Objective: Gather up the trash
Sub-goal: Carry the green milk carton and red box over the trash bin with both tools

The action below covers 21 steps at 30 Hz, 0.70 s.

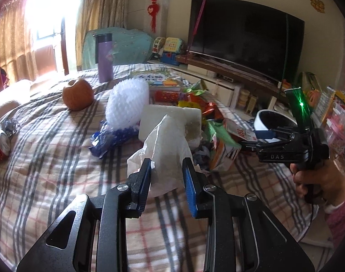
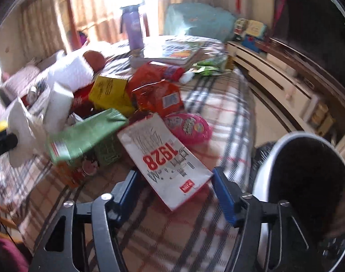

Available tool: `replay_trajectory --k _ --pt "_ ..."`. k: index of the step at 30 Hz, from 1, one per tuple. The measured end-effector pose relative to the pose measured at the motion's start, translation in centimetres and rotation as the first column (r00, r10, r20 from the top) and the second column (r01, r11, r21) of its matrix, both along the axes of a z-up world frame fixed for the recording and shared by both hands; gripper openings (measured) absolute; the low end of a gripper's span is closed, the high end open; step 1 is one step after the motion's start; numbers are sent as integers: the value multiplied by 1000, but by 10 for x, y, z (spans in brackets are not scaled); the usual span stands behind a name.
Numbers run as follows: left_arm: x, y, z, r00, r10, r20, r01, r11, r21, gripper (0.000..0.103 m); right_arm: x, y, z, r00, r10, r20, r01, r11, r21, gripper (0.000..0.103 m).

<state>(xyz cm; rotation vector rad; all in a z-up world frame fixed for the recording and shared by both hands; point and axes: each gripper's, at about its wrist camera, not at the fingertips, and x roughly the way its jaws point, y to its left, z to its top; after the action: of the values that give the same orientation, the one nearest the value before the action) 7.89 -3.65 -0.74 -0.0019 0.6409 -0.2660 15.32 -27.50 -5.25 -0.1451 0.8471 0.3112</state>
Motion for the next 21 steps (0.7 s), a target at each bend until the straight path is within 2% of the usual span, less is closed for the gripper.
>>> replay_trajectory --k 4,5,6,10,13,16,19,21 --pt "-5 -9 9 999 -38 19 39 999 -17 24 -20 -22 14 996 -90 28 87 992 90 60" --pt "-6 -12 11 999 -50 21 50 998 -24 16 -26 -28 18 992 -116 40 111 988 112 60" --pt "-7 -16 13 998 -67 18 68 997 -35 12 -32 -34 22 989 -139 50 132 982 134 60" --pt "-8 -37 18 992 -122 23 123 992 -33 12 -47 -49 30 978 -199 68 184 967 175 60" --pt "-9 -55 18 985 -168 29 168 986 -19 7 -60 -60 33 968 -237 78 218 957 193 60" --pt "-11 -63 18 983 -181 29 181 983 0 7 -72 -72 32 960 -269 81 248 946 207 60" --pt "-10 -62 13 985 -173 4 173 985 7 14 -78 -75 28 959 -275 70 254 942 219 60" --pt "-5 -61 10 987 -157 -21 157 988 -2 37 -82 -77 26 956 -286 71 264 938 222 60"
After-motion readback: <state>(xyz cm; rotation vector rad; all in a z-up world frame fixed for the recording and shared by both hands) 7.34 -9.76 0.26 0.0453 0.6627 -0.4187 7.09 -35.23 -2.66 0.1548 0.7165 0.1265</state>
